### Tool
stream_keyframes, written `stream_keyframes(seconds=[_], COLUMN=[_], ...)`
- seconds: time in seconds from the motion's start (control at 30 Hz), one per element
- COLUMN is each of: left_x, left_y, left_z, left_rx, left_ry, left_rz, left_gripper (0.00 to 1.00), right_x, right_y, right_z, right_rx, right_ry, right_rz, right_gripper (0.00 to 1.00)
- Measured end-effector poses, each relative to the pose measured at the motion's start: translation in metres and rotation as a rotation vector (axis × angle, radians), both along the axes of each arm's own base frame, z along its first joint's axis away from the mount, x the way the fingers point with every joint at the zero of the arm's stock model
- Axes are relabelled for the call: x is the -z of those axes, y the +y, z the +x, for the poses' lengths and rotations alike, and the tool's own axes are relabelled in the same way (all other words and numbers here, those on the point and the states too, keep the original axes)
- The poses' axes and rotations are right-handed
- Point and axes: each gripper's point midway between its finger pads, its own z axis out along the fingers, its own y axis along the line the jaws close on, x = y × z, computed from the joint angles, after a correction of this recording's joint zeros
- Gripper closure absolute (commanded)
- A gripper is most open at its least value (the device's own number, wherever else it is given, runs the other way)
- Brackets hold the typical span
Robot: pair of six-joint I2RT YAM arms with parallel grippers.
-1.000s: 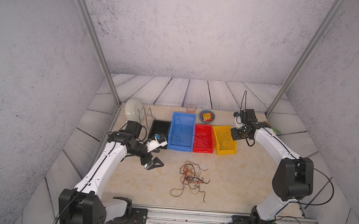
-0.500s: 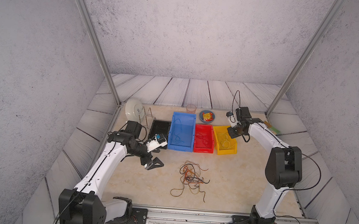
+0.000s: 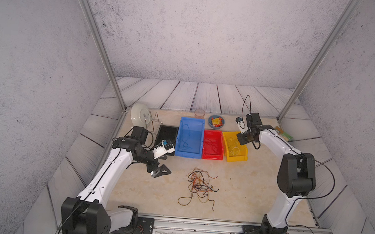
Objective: Untangle and sort cables by color
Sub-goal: Adjust the cable in the bin.
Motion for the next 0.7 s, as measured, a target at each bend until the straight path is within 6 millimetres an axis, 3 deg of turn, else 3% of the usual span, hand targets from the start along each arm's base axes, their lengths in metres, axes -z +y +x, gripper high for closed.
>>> stream_keyframes(seconds=[0.37,0.7], left_x=[0.001,0.002], left_y=[0.0,0.0], left_z=[0.001,0.0], left_rx=[0.0,-0.001], left_ry=[0.002,0.004], left_rz=[0.001,0.002], left_gripper=[0.08,0.08], right_x=[-0.004,0.013], right_y=[0.007,0.007], right_z=[-0.002,-0.004], right_rx=[0.06,0.081], right_ry=[-0.25,-0.333], right_rz=[-0.114,-0.104], right_gripper=[1.0,0.98])
